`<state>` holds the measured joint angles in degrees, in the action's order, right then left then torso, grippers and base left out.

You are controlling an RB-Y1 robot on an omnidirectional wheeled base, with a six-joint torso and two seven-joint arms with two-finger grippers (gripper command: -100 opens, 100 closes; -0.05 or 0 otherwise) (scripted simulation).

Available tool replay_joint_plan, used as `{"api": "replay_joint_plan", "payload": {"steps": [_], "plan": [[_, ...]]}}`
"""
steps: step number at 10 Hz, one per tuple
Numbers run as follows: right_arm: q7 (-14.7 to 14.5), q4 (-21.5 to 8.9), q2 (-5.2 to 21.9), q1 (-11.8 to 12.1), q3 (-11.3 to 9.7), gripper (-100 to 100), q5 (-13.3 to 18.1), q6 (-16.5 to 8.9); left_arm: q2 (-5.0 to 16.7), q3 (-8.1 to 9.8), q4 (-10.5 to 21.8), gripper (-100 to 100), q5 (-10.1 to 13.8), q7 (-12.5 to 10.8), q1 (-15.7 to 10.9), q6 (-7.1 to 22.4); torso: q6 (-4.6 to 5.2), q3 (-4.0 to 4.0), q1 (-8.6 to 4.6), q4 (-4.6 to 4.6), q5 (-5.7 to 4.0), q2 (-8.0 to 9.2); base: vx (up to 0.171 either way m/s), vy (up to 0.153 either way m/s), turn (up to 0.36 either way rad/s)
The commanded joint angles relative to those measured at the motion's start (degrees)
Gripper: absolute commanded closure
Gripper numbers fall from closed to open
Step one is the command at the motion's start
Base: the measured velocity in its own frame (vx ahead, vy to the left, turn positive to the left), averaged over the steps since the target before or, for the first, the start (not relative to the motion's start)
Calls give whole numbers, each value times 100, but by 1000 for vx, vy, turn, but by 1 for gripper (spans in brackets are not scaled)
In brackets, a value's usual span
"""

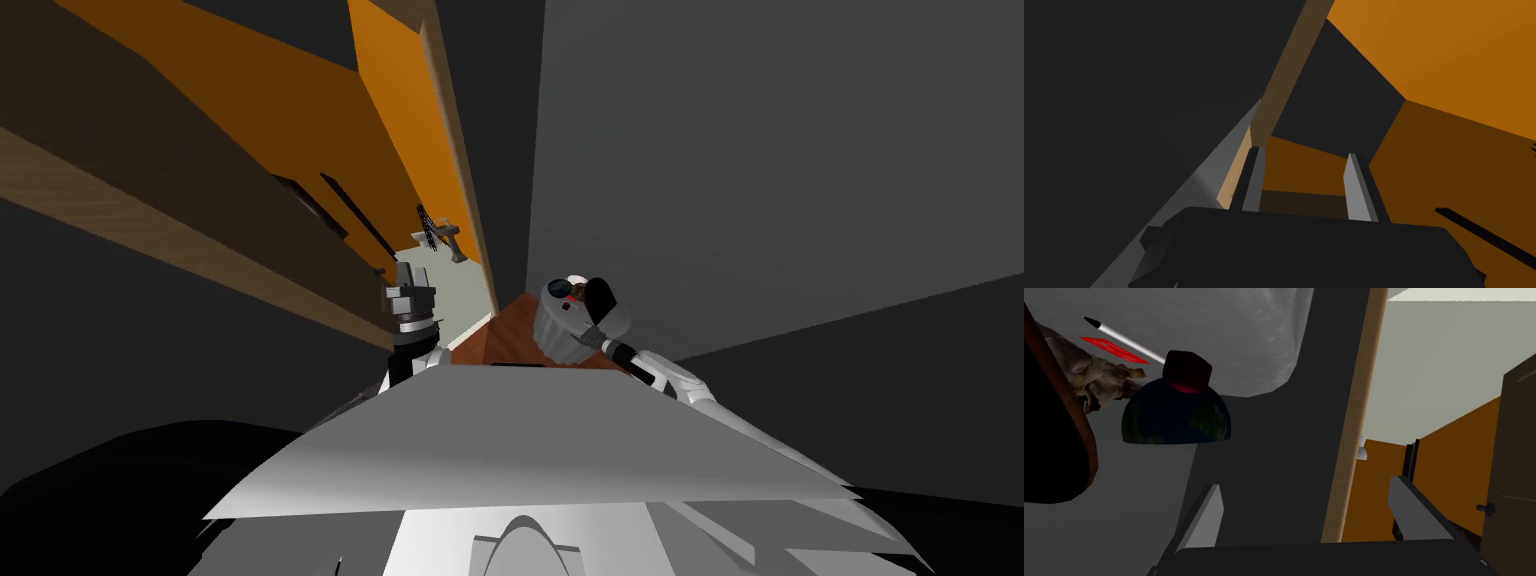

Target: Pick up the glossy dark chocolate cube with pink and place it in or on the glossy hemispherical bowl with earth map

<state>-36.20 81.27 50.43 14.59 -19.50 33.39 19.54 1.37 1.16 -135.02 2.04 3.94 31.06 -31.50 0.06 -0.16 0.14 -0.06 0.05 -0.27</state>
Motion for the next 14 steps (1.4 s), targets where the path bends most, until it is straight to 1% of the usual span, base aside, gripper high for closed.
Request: {"api": "replay_joint_plan", "payload": {"steps": [1, 2, 4, 5, 8, 9, 11, 14], "plan": [[-103, -286, 250, -37, -117, -100, 146, 57, 0, 0, 0, 0, 0, 0, 0, 0, 0, 0, 0, 0, 0, 0, 68, 34, 116], [-103, -295, 250, -37, -117, -100, 146, 57, 0, 0, 0, 0, 0, 0, -1, 0, -3, 3, -4, 2, -1, 3, 55, 19, 78], [-214, -651, 586, -111, -361, -100, 393, 42, 0, 0, 0, 0, 0, 0, -1, 0, -4, 4, -7, 2, -2, 5, 91, 37, 191], [-214, -651, 619, -111, -361, -100, 393, 42, 0, 0, 0, 0, 0, 0, 0, 0, -4, -4, -1, 0, -1, -8, 96, 26, 60], [-320, -1106, 1084, -186, -708, -100, 723, 30, 0, 0, 0, 0, 0, 0, 0, 0, -4, -9, -7, -3, -2, -18, 138, 22, 188], [-320, -1106, 1084, -186, -708, -100, 723, 30, 0, 0, 0, 0, 0, 0, 0, 0, -5, -17, -6, -5, -1, -32, 125, 17, 54], [-357, -1355, 1329, -214, -922, -100, 912, 28, 0, 0, 0, 0, 0, 0, 0, 0, -2, -3, -3, -1, -2, -6, 94, 34, 141], [-372, -1643, 1597, -229, -1204, -100, 1145, 32, 1, 1, 0, 0, 0, 0, 1, 0, -3, -19, -11, -7, -3, -33, 169, 4, 164]]}}
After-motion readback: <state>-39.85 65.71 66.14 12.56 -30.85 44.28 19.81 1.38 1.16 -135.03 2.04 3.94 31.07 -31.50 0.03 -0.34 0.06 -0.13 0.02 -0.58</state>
